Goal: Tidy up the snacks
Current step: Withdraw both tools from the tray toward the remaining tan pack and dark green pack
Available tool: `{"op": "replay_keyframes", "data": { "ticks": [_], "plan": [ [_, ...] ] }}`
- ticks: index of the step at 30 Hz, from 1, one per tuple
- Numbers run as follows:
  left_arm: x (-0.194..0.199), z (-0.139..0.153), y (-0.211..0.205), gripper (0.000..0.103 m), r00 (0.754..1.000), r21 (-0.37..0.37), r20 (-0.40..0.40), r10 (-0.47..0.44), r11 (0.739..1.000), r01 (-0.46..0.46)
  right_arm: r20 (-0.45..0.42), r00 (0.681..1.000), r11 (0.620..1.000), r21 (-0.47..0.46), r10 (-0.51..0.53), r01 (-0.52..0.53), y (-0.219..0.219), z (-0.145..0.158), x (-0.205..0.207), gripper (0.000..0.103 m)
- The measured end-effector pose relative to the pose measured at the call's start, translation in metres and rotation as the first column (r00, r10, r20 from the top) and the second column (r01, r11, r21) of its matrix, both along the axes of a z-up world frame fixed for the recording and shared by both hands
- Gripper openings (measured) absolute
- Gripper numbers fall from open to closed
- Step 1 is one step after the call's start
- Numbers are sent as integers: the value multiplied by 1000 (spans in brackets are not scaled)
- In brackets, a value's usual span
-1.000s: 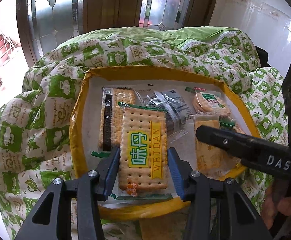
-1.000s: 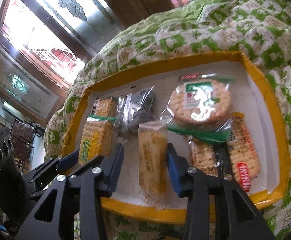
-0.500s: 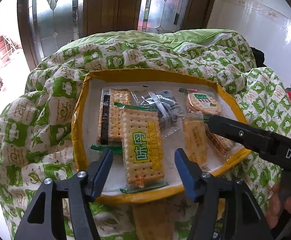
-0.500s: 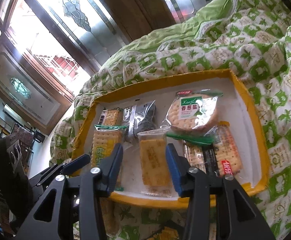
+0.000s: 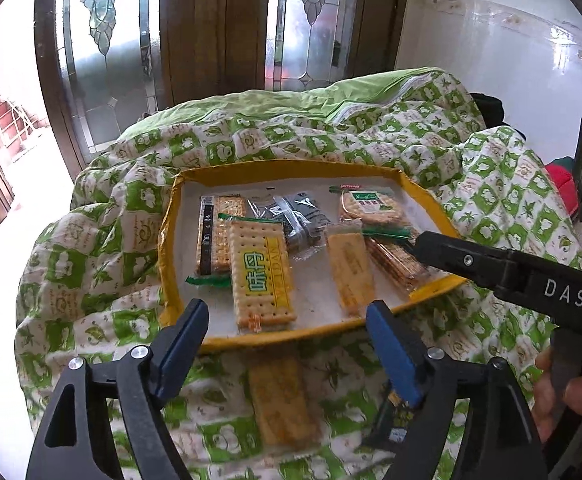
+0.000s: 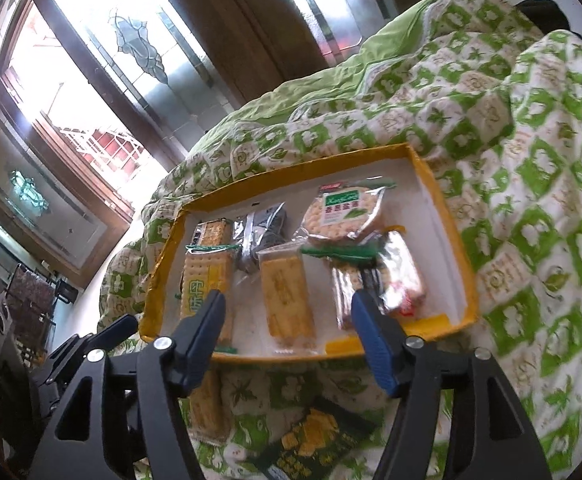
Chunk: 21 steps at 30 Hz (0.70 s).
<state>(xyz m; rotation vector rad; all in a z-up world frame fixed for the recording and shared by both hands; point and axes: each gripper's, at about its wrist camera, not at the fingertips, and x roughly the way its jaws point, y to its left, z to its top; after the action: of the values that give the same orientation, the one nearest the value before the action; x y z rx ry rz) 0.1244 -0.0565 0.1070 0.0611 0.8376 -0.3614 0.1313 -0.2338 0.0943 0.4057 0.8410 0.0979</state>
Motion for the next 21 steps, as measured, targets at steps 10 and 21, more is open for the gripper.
{"op": "replay_keyframes", "data": {
  "ticks": [10,21],
  "plan": [
    [-32,-12,17,87,999,-16,-34,42,999,-43,-30,999,999,16,-34,35,-2,-11,-37,72],
    [-65,-30,30,91,994,-12,-78,78,997,-79,-75,997,1000,-9,-21,20,4,-28,-73,83]
  ]
}}
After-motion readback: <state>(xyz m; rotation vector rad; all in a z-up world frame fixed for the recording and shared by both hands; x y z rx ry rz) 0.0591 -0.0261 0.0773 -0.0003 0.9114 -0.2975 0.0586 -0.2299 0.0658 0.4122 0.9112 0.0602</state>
